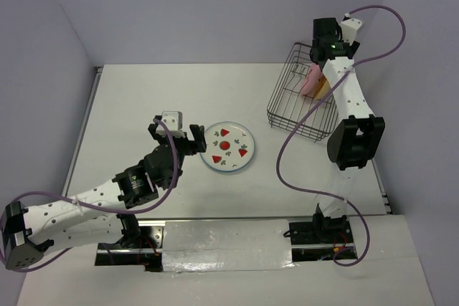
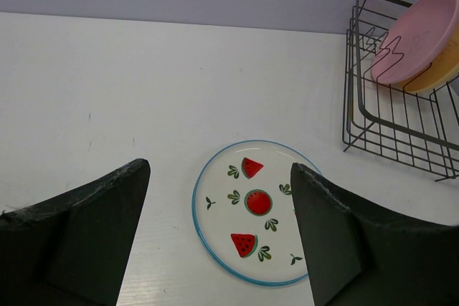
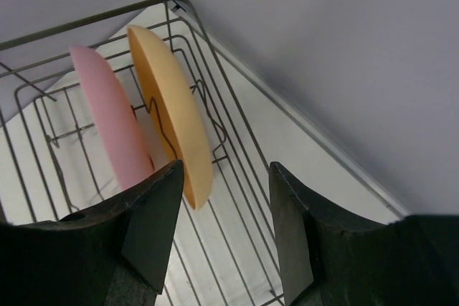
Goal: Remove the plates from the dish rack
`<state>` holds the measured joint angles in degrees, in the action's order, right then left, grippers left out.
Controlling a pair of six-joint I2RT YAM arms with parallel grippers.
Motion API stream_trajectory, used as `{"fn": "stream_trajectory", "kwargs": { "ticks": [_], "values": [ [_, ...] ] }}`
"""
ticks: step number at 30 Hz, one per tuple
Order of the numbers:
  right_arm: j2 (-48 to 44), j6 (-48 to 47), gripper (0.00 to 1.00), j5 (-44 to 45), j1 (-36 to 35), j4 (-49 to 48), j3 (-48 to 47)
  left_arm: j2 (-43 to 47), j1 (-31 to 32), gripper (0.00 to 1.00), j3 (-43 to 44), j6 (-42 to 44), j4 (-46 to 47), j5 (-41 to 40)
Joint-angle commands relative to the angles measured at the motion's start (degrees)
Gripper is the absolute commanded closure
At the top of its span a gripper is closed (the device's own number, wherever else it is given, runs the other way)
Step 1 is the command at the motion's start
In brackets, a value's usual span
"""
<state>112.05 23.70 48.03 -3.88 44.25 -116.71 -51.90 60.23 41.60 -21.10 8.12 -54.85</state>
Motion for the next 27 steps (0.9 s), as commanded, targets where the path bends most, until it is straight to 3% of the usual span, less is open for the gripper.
{"fn": "stream_trajectory", "kwargs": {
  "ticks": [1, 15, 27],
  "values": [
    [0.54, -3.93, 0.42, 0.93, 0.63, -2.41, -2.82, 0.66, 0.33, 0.08, 0.76, 0.54, 2.43, -0.96],
    [7.47, -4.81, 0.42, -0.75, 1.42, -5.66, -3.53, 0.40, 0.33, 0.08, 0.76, 0.89, 2.60, -1.75],
    [11.52, -4.98, 0.44, 4.61, 1.51, -5.76, -3.53, 0.13, 0.33, 0.08, 0.67, 1.15, 2.95, -1.93]
  ]
}}
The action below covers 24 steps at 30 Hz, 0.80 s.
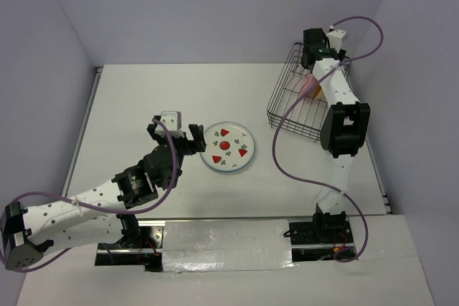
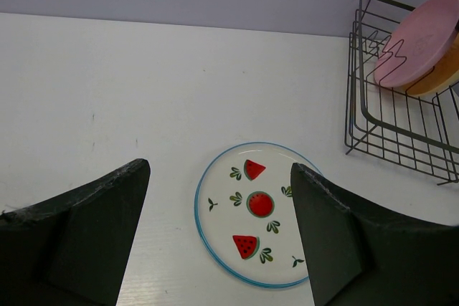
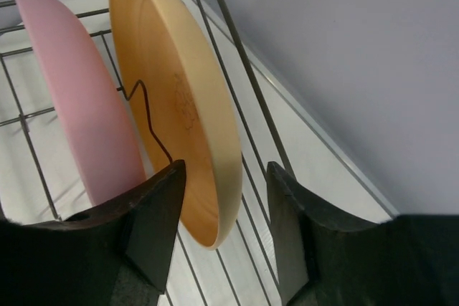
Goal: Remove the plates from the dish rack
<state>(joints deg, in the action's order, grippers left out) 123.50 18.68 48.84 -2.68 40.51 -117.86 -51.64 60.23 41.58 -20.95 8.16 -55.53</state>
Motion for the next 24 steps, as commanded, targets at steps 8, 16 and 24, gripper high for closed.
{"fn": "stream_trajectory", "kwargs": {
  "ticks": [8, 16, 24],
  "values": [
    [0.95, -1.27, 0.56, 5.48, 0.22, -2.28, -2.54, 0.13, 0.33, 0.08, 0.69, 0.82, 2.82, -1.25],
    [1.21, -1.89, 0.67, 6.62, 0.22, -1.66, -3.60, 0.05, 0.33, 0.08, 0.60, 0.91, 2.91, -1.16],
    [0.60, -4.09, 0.79, 9.26, -0.05, -2.11, -5.00, -0.57, 0.33, 0.08, 0.87, 0.91, 2.65, -1.51]
  ]
}}
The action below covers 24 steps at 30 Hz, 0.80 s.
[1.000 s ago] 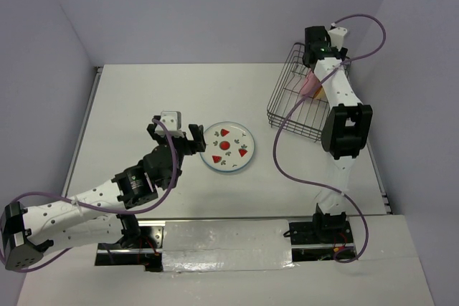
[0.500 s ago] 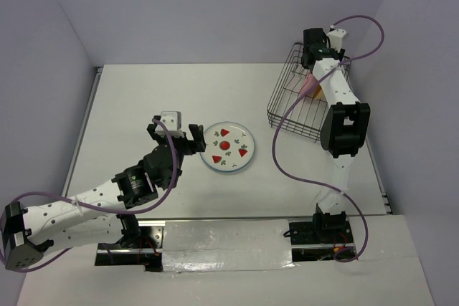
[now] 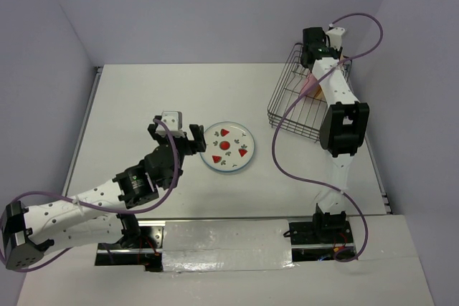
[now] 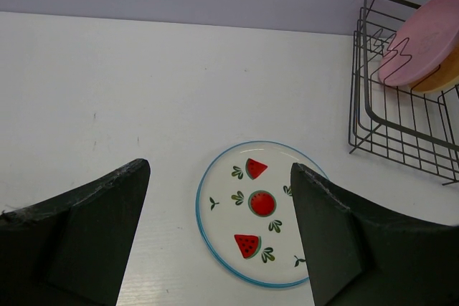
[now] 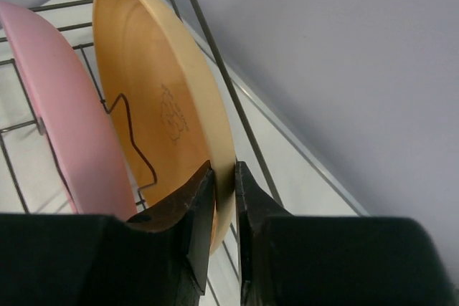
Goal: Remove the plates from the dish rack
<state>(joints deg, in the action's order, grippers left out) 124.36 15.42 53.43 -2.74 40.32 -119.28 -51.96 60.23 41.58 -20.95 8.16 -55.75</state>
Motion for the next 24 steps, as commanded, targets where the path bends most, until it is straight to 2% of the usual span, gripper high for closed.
{"fn": "stream_trajectory", "kwargs": {
  "ticks": [1, 7, 17, 24],
  "values": [
    [-0.34, -0.83, 0.81, 4.75, 0.02, -1.82, -4.11, -0.16, 0.33, 0.08, 0.78, 0.91, 2.73, -1.21],
    [-0.78, -2.32, 1.00, 5.81, -0.77, -2.35, -4.99, 0.02, 0.33, 0.08, 0.78, 0.91, 2.82, -1.21],
    [-0.95, -11.19, 1.00, 10.73, -2.44, -7.62, -8.95, 0.02, 0.33, 0.08, 0.69, 1.00, 2.73, -1.47],
    [-4.90, -11.64, 1.00, 10.73, -3.06, -7.79, -7.55, 0.46, 0.33, 0.08, 0.61, 0.82, 2.82, -1.30]
  ]
}}
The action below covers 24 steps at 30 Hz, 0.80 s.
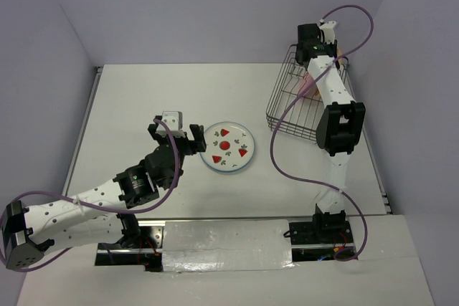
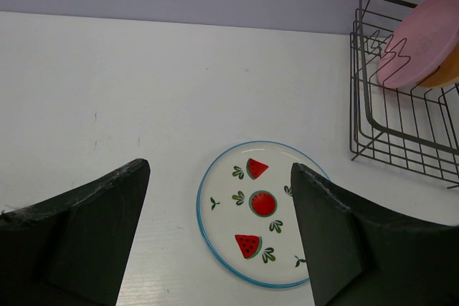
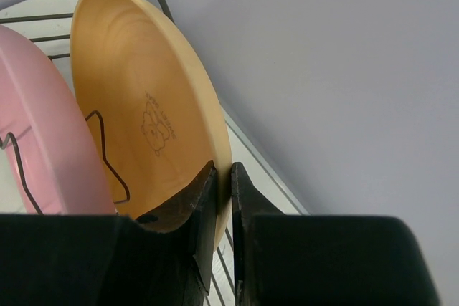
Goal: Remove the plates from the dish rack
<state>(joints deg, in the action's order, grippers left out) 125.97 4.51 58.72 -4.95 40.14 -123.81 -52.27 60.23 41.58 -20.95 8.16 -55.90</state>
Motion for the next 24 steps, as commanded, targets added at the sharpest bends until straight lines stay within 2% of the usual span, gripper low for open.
{"fn": "stream_trajectory", "kwargs": {
  "ticks": [1, 7, 13, 19, 24],
  "values": [
    [-7.83, -2.04, 1.00, 5.44, -0.94, -9.62, -2.23, 0.77, 0.33, 0.08, 0.52, 0.82, 2.82, -0.97],
    [-7.67, -3.90, 1.00, 6.67, -1.03, -12.80, 0.40, 1.12, 0.33, 0.08, 0.52, 0.56, 2.56, -0.88],
    [-6.26, -10.30, 1.00, 10.27, -0.85, -19.29, 3.48, 0.77, 0.33, 0.08, 0.43, 0.91, 2.91, -1.14],
    [-6.70, -8.38, 1.00, 5.11, -1.02, -19.05, 4.28, 0.59, 0.33, 0.08, 0.52, 0.82, 2.82, -0.97],
    [-6.27, -8.82, 1.00, 5.18, -1.11, -18.96, 3.22, 0.42, 0.33, 0.08, 0.52, 1.09, 3.18, -1.05]
  ]
}}
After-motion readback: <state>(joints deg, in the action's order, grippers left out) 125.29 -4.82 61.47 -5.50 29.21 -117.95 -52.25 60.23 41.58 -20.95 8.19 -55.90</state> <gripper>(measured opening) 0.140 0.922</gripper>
